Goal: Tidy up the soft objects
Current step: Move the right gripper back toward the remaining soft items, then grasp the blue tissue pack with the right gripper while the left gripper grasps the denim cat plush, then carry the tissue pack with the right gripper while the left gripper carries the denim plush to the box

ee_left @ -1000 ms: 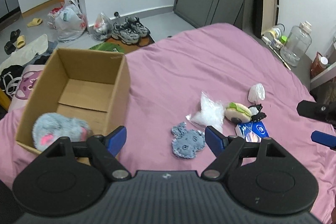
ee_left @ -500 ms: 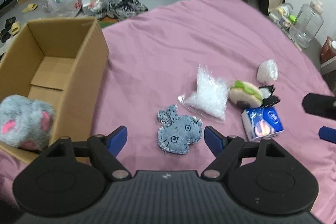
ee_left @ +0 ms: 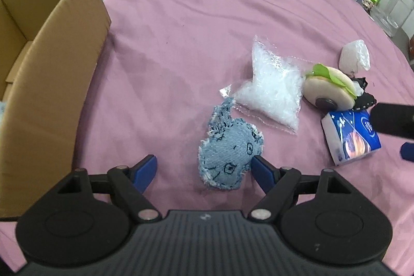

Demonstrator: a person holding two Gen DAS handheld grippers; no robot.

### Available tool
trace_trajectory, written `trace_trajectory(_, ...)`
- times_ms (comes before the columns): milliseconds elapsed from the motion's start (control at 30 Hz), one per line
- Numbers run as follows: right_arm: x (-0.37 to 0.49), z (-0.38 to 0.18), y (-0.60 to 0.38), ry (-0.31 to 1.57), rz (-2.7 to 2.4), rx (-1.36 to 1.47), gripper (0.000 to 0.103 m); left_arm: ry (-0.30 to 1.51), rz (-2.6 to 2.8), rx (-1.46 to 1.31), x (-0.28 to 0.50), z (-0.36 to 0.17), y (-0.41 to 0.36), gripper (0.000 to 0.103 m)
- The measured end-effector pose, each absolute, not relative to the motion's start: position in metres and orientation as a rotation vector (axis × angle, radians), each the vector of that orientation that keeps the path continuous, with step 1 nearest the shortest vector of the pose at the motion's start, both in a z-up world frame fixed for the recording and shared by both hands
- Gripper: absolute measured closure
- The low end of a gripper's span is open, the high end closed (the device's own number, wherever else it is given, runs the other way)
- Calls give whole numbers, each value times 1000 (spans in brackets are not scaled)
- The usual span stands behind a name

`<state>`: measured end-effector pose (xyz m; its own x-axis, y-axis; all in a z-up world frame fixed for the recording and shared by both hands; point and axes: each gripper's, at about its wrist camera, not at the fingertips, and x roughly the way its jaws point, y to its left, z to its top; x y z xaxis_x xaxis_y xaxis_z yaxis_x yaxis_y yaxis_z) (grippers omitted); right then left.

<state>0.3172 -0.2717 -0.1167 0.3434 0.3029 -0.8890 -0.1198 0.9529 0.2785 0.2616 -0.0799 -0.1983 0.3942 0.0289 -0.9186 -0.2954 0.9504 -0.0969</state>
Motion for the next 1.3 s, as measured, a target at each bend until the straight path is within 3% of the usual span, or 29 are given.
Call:
trace_trajectory(100, 323, -126, -269, 1212, 267, 154, 0, 1133, 173, -246, 264, -197, -83, 38)
trace_trajectory(167, 328, -131, -270, 1231, 261, 154, 0, 1133, 129, -264, 266, -194, -84, 62)
trace_trajectory(233, 331, -134, -274, 1237, 255, 163, 0, 1136, 112, -271, 268, -191, -86, 70)
trace_trajectory(433, 337, -143, -288, 1270, 214, 195, 0, 1114, 93, -319, 267, -180, -77, 82)
trace_trajectory(733, 327, -152, -258, 1275, 224, 21, 2, 1070, 83, -365, 253, -156, -60, 86)
trace_trajectory(767, 326, -154, -255, 1267, 219, -9, 5, 1064, 83, -369, 251, -153, -59, 86)
trace_trajectory(833, 323, -157, -251, 1270, 215, -59, 27, 1051, 83, -374, 246, -145, -56, 86)
trace_trajectory(867, 323, -157, -250, 1270, 206, -87, 31, 1045, 83, -376, 245, -142, -54, 86)
trace_trajectory(1300, 289, -106, -247, 1160, 269, -23, 31, 937, 134, -382, 198, -89, -11, 86)
